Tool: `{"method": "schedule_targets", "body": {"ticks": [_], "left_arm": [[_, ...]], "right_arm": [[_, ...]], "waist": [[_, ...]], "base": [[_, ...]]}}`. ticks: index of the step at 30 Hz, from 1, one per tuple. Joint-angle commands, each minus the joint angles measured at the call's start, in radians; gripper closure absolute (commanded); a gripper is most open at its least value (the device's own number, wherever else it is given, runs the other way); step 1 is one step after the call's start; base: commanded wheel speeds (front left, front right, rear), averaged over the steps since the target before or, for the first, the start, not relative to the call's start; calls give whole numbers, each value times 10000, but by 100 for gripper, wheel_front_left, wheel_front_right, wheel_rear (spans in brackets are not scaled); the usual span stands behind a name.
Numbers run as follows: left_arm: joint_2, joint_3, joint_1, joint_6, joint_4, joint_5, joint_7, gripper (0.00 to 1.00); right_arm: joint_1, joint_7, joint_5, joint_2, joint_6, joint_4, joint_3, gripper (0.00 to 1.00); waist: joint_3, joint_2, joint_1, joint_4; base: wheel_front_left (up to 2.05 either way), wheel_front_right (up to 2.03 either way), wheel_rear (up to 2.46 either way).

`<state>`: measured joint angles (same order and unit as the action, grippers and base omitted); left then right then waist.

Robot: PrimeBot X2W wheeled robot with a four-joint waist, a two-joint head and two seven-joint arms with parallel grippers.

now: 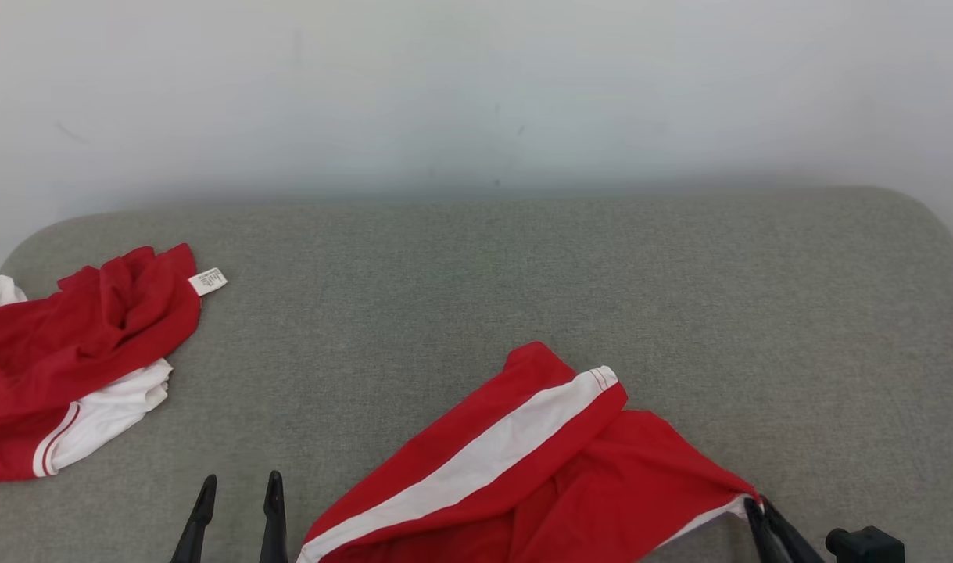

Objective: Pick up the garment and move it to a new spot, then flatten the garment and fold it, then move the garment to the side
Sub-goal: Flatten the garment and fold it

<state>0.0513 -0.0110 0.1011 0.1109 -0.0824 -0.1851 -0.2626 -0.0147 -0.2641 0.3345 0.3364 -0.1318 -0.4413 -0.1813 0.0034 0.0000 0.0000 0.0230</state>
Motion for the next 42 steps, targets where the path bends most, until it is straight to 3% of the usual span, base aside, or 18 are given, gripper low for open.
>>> {"method": "schedule_targets", "body": {"ticks": [1,9,12,17,27,37,38,42], "left_arm": [[-16,-7,72,-25,-75,-80,-34,0],[-14,87,143,4,-327,-108,-34,0],[-14,254,211,9,-413,-132,-34,0],[-18,139,266,84,-842,-132,-34,0],[-6,-663,52,199,-2530,-228,-33,0],[-11,-699,-717,196,-3781,-227,-33,0],[-11,-825,-828,197,-3907,-312,-33,99],[362,-1219,-1518,179,-4088,-346,-33,100]], "right_arm": [[-24,-5,107,-24,23,50,11,0],[-624,-3,-25,-30,23,1782,411,0],[-946,-3,-240,-360,23,3074,768,0],[-962,-3,-530,-789,23,4018,707,0],[-637,-3,-645,-1186,23,3915,127,0],[-410,-3,-632,-1368,23,3962,-215,0],[-393,-3,-615,-1376,23,3951,-218,0],[-306,-3,-603,-1413,23,3966,-278,0]], "waist": [[21,0,0,-118],[-4,0,0,-45],[19,0,0,-45],[76,0,0,-99],[256,0,0,-327],[454,0,0,-762],[472,0,0,-801],[603,0,0,-995]], "base": [[0,0,0],[0,0,0],[0,0,0],[0,0,0],[0,0,0],[0,0,0],[0,0,0],[0,0,0]]}}
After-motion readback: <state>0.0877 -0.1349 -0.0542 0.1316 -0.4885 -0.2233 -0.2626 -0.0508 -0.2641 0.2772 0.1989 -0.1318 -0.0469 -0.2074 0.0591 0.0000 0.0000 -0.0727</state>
